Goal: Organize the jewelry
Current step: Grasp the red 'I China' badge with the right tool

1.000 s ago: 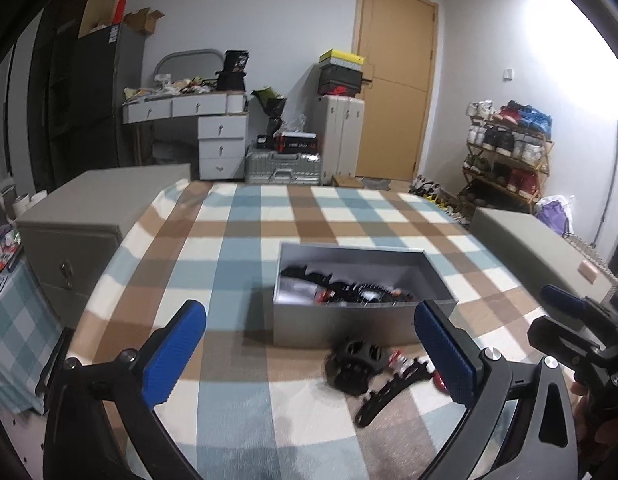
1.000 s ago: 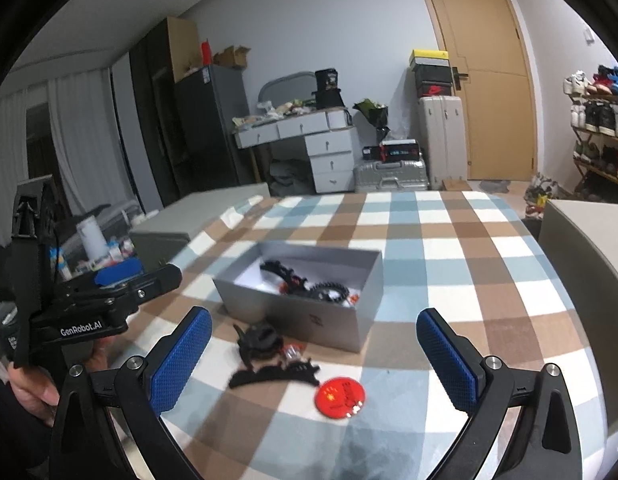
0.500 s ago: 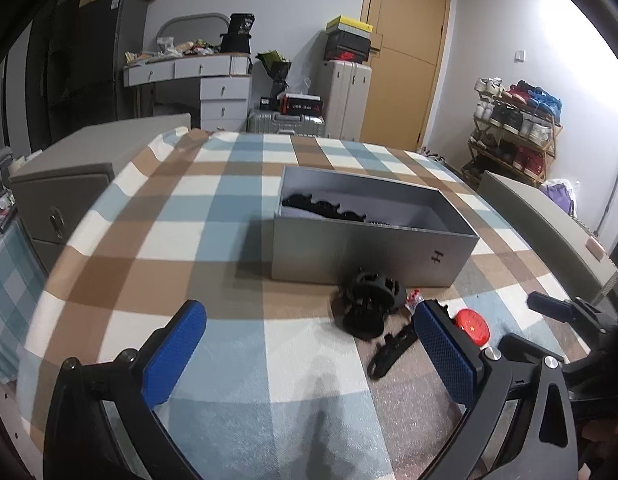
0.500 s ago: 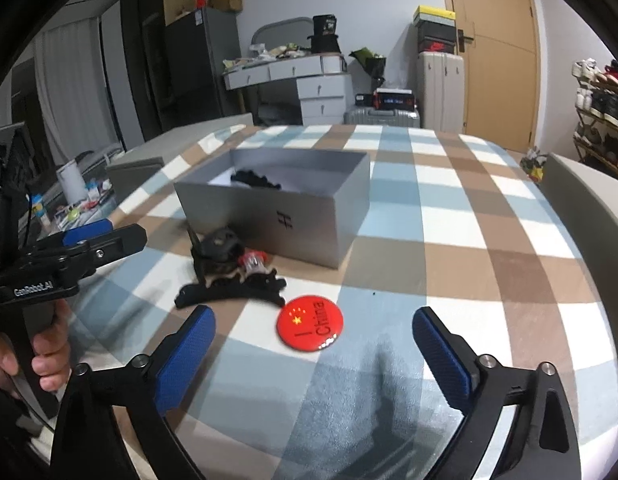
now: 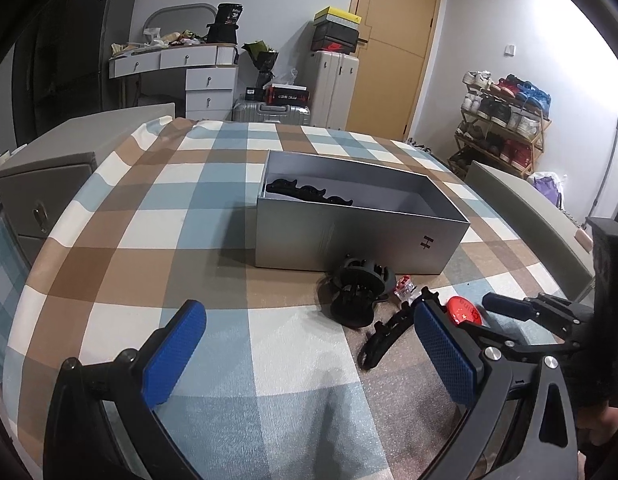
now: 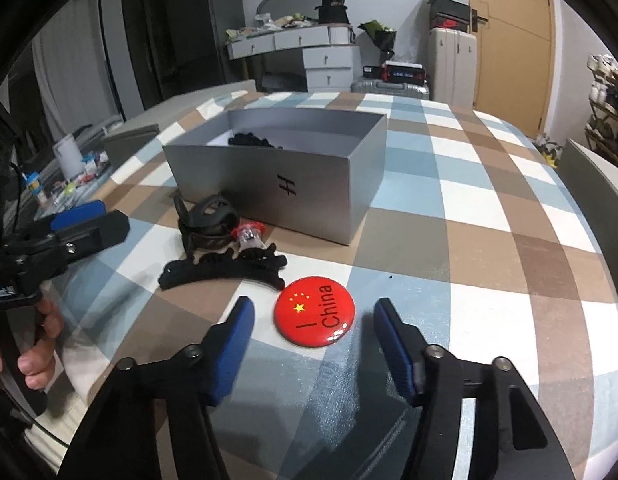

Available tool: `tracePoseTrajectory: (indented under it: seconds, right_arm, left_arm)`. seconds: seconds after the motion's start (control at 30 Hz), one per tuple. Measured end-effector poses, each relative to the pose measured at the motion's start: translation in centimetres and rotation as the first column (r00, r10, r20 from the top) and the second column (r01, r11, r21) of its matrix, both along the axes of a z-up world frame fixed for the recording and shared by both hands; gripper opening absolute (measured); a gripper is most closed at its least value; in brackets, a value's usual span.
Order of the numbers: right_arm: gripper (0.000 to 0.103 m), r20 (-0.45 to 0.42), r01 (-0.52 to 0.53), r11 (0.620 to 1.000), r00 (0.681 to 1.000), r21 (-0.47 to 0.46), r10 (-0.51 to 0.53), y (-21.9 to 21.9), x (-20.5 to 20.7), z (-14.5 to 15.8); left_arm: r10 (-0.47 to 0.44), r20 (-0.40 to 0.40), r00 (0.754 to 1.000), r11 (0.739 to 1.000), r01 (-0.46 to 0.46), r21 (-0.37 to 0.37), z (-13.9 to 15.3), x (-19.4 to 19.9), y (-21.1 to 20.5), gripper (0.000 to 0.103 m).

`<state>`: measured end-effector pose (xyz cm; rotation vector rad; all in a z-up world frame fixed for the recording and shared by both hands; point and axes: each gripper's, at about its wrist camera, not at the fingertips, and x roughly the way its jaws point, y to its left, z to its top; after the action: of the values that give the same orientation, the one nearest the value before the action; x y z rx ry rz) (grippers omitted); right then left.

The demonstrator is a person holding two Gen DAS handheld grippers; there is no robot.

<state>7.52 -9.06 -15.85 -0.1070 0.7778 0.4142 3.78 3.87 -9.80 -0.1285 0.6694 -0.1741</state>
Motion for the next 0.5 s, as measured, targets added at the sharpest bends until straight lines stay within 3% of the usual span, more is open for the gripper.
tracePoseTrajectory:
  seconds: [0.13,0.33,0.5]
  right_arm:
    - [0.041,0.011,0.002,0.999,1.0,-0.043,-0.002,0.5,0.0,-0.1]
    - [0.041,0.033,-0.007,0.998,0.999,-0.064,0.009,0.6,-0.3,-0.2]
    - [0.041,0.033,0.013,1.0,0.999,-0.017,-0.012,-0.5,-0.7,-0.1]
  left_arm:
    - [-0.01,-0.011,1.0,1.0,0.01,0.002,0.0,0.2,-0.1,0.101]
    - [-0.021,-0.065,0.998,1.0,0.021,-0.002,-0.4,0.7,0.1,0.101]
    - [-0.029,-0.089,0.996,0.999,0.027,-0.031,-0.3,1.1,0.4,0.101]
